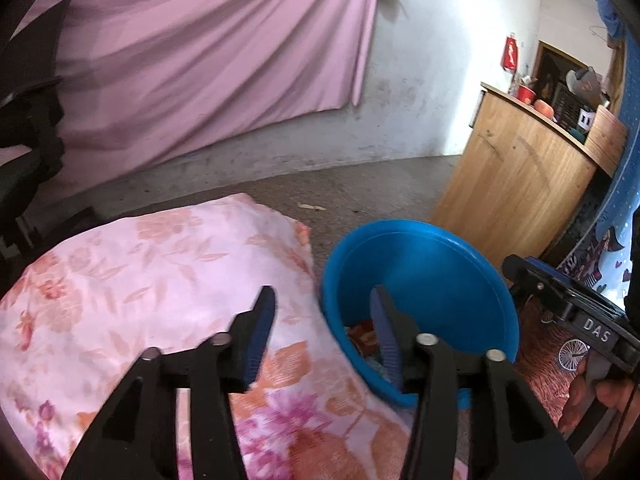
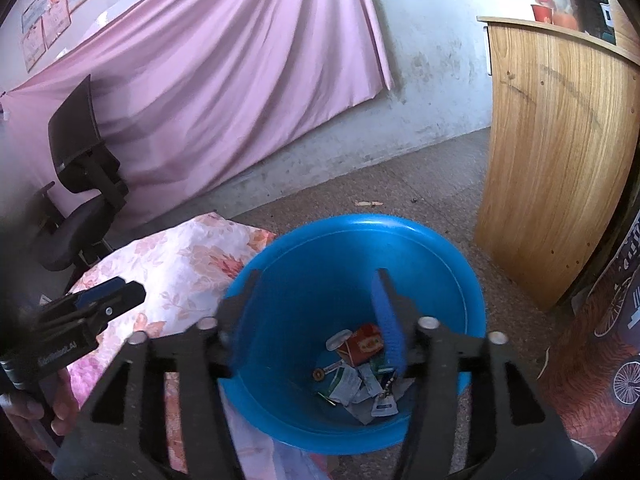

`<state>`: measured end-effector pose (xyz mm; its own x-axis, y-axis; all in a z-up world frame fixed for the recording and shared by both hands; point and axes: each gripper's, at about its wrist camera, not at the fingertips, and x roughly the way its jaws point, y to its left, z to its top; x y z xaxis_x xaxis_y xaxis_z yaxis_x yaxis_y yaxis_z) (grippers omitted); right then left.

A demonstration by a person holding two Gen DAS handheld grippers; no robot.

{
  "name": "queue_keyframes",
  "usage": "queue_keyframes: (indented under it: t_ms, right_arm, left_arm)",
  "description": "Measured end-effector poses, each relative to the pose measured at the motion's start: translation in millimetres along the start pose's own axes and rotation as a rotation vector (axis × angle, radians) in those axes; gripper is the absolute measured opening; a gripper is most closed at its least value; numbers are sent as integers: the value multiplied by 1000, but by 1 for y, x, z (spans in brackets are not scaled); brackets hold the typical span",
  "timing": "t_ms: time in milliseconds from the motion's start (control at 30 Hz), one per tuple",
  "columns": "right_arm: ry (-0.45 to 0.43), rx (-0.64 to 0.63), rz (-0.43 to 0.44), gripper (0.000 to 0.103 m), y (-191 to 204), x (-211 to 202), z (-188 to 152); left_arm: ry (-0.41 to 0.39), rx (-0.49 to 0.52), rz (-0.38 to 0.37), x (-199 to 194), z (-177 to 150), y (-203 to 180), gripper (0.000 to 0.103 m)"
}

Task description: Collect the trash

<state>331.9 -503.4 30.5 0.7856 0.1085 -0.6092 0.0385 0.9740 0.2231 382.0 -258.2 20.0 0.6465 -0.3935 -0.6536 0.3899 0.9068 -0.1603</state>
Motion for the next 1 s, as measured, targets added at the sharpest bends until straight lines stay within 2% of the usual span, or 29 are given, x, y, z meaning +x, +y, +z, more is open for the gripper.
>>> queue_keyframes:
  t_ms: [67, 133, 167, 233, 433, 733, 900, 1000]
  right_arm:
    - [-5, -2, 7, 96, 3, -3, -1]
    - [-14, 1, 10, 103, 6, -6, -1]
    - [-19, 3, 14, 103, 7, -8, -1]
    - [-22, 12, 22, 103, 8, -9, -1]
    - [-35, 18, 45, 103, 12, -9, -2]
    - [-65, 8, 44, 103, 25, -13, -4]
    - [-91, -20, 38, 103, 38, -24, -8]
    - [-116, -38, 28, 103, 47, -33, -12]
  left_arm:
    - [-12, -10, 24, -8, -2, 3, 61]
    - [-29, -30, 59, -16, -4, 8, 84]
    - [-44, -45, 79, -21, -6, 10, 93]
    - [-81, -73, 114, -31, -9, 16, 98]
    - [-105, -129, 166, -51, -13, 32, 99]
    - [-155, -122, 211, -86, -20, 44, 99]
    - [-200, -123, 253, -107, -28, 47, 99]
    - [-204, -141, 253, -116, -35, 52, 99]
